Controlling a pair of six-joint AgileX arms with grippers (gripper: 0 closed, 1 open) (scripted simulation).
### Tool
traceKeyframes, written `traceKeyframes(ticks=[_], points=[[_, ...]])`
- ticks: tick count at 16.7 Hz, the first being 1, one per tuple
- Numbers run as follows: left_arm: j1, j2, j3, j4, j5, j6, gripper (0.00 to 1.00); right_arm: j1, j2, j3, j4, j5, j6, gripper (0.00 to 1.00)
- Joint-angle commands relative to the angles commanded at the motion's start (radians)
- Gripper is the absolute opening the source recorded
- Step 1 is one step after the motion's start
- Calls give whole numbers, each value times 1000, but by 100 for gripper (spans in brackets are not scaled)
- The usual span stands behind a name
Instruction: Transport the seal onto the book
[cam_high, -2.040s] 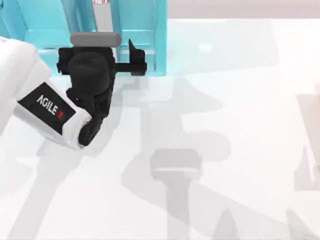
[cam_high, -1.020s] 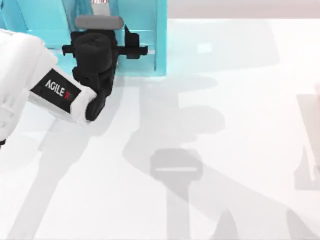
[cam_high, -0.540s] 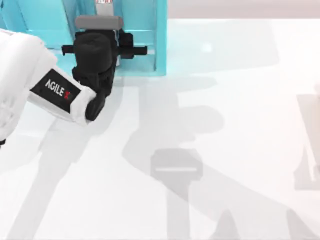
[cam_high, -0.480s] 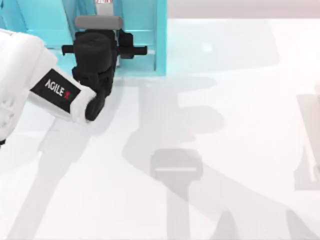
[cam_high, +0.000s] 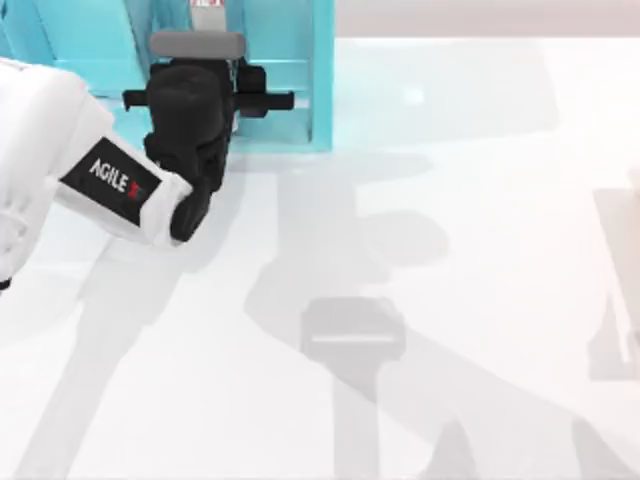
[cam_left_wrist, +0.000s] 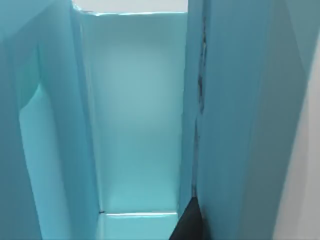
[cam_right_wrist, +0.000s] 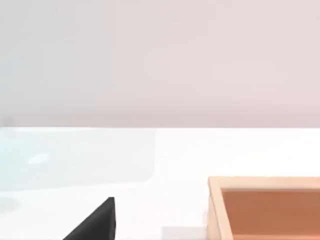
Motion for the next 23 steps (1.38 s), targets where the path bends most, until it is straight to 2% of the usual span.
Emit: traceKeyframes(ticks=[5, 16, 19, 23], points=[[-42, -165, -74, -101, -41, 0, 0, 0, 0, 0, 0, 0, 0, 100], [-221, -974, -410, -556, -234, -21, 0, 0, 0, 0, 0, 0, 0, 100], [-247, -1065, -454, -618, -262, -26, 0, 0, 0, 0, 0, 0, 0, 100], [-251, -1075, -458, -624, -265, -27, 0, 0, 0, 0, 0, 0, 0, 100]])
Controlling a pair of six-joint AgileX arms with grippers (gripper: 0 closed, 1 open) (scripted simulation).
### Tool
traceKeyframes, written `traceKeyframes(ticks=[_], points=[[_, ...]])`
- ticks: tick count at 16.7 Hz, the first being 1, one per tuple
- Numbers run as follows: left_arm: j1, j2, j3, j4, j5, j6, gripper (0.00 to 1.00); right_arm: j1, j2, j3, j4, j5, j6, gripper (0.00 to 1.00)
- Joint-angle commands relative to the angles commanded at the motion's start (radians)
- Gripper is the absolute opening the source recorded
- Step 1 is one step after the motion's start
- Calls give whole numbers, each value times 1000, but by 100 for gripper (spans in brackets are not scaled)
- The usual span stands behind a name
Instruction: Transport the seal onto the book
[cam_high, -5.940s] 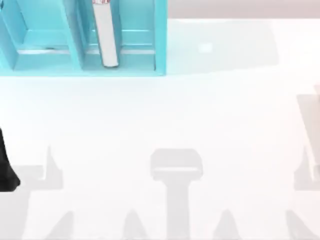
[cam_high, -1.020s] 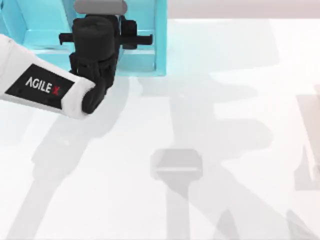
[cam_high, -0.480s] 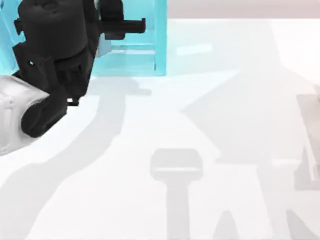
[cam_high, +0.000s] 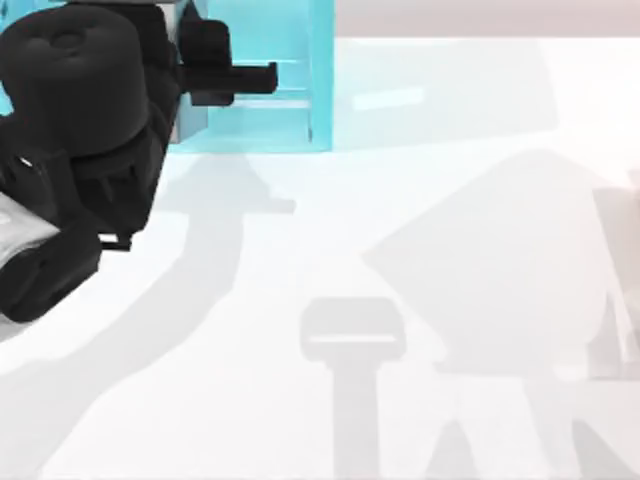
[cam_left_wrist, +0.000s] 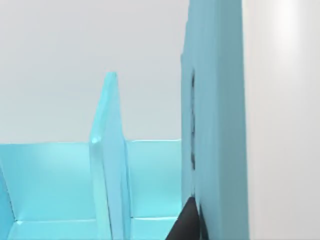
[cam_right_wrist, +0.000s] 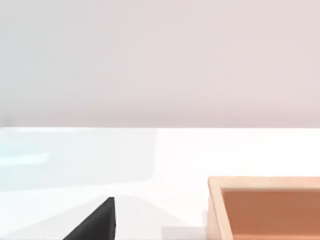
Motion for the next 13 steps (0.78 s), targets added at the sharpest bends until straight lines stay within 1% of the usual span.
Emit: traceKeyframes(ticks=[4, 7, 10, 13], points=[[-3, 10, 8, -7, 0, 28, 0, 0, 0, 0, 0, 0, 0, 100], [-38, 29, 40, -44, -8, 148, 0, 0, 0, 0, 0, 0, 0, 100], [-90, 67, 85, -103, -28, 362, 0, 0, 0, 0, 0, 0, 0, 100], [-150, 123, 137, -173, -59, 667, 0, 0, 0, 0, 0, 0, 0, 100]])
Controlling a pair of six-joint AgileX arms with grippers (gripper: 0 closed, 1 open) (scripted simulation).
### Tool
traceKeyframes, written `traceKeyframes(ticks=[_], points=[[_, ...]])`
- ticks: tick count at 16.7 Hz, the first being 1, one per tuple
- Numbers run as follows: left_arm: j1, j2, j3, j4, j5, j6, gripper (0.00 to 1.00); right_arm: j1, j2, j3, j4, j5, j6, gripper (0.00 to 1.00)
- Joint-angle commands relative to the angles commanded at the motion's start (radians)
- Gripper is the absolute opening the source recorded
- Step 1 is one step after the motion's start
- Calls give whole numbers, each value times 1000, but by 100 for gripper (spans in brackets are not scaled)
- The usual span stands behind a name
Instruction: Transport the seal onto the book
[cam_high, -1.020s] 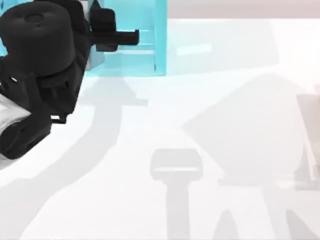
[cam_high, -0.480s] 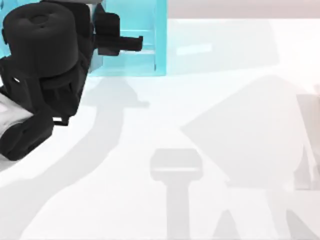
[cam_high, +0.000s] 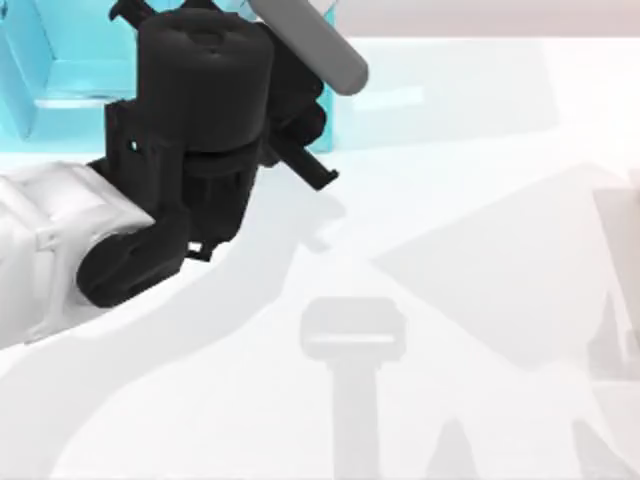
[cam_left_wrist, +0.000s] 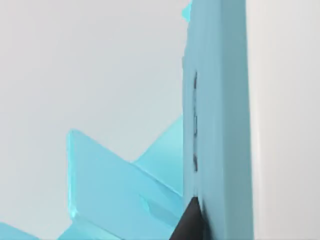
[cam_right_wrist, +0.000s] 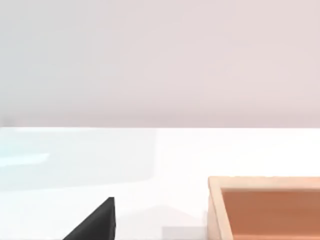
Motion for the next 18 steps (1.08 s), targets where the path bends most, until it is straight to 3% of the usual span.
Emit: traceKeyframes(ticks=[5, 13, 18], points=[[-106, 126, 88, -112, -77, 708, 0, 0, 0, 0, 0, 0, 0, 100], [-263, 383, 223, -211, -253, 2130, 0, 0, 0, 0, 0, 0, 0, 100], [-335, 535, 297, -202, -378, 2816, 0, 0, 0, 0, 0, 0, 0, 100]])
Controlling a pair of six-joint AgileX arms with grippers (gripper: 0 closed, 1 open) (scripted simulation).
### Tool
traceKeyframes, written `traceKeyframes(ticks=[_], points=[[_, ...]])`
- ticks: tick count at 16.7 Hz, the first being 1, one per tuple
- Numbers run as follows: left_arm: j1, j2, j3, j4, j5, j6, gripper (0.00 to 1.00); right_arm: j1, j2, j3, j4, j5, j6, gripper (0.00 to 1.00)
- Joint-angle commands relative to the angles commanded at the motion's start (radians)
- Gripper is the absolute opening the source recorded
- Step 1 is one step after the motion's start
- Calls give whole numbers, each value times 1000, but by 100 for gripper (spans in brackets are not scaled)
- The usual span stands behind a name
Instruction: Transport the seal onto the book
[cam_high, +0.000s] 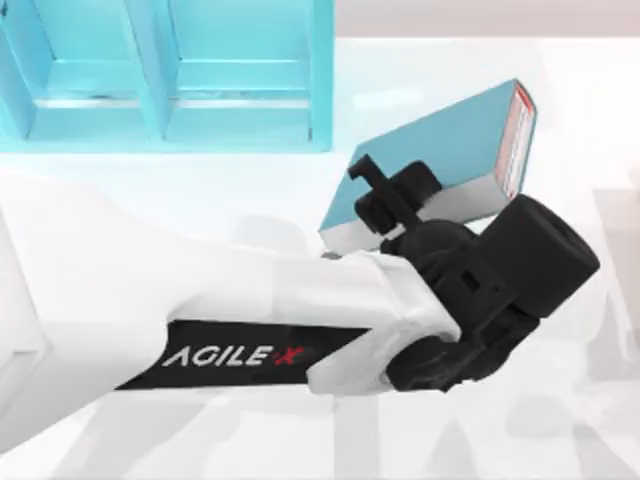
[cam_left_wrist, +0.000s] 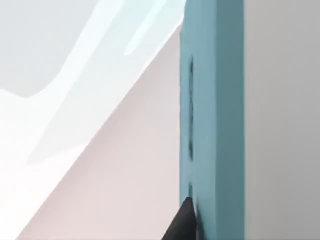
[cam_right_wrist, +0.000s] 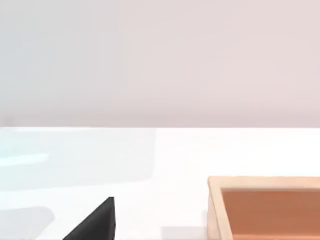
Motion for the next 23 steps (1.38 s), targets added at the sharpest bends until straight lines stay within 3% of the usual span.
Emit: traceKeyframes(ticks=[4, 8, 23], points=[[-40, 100, 48, 32, -95, 369, 0, 0, 0, 0, 0, 0, 0, 100], [-63, 166, 80, 65, -164, 572, 0, 0, 0, 0, 0, 0, 0, 100], [-74, 181, 79, 55, -185, 594, 0, 0, 0, 0, 0, 0, 0, 100]])
